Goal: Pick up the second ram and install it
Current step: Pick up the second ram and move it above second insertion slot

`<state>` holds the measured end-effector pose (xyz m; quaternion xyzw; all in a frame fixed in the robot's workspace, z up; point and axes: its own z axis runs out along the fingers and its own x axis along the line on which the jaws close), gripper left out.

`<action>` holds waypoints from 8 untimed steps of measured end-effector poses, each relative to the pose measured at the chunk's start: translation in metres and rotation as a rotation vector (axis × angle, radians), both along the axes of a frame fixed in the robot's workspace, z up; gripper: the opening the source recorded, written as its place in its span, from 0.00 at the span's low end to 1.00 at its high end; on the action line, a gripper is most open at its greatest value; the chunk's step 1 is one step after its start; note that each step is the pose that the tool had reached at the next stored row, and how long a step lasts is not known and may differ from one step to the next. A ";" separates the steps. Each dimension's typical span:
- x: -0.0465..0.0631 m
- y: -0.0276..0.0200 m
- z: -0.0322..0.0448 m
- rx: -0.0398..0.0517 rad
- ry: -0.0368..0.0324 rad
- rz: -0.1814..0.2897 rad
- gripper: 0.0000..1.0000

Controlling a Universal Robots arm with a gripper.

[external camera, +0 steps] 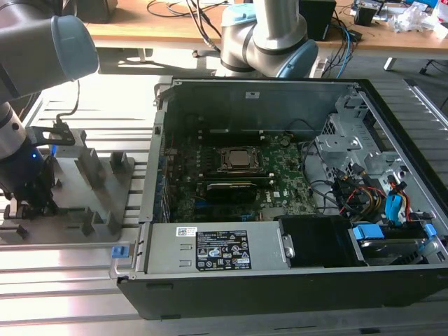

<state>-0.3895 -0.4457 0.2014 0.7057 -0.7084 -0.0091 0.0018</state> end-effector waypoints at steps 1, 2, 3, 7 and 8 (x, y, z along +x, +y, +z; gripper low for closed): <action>0.000 0.0000 0.0000 -0.0001 0.0000 0.000 0.13; 0.000 0.0000 0.0000 -0.0003 0.0000 0.000 0.13; 0.000 0.0000 0.0000 -0.0004 0.0000 0.000 0.13; 0.000 0.0000 0.0000 -0.0012 0.0000 0.000 0.13; 0.000 0.0000 0.0000 -0.0015 0.0000 0.000 0.13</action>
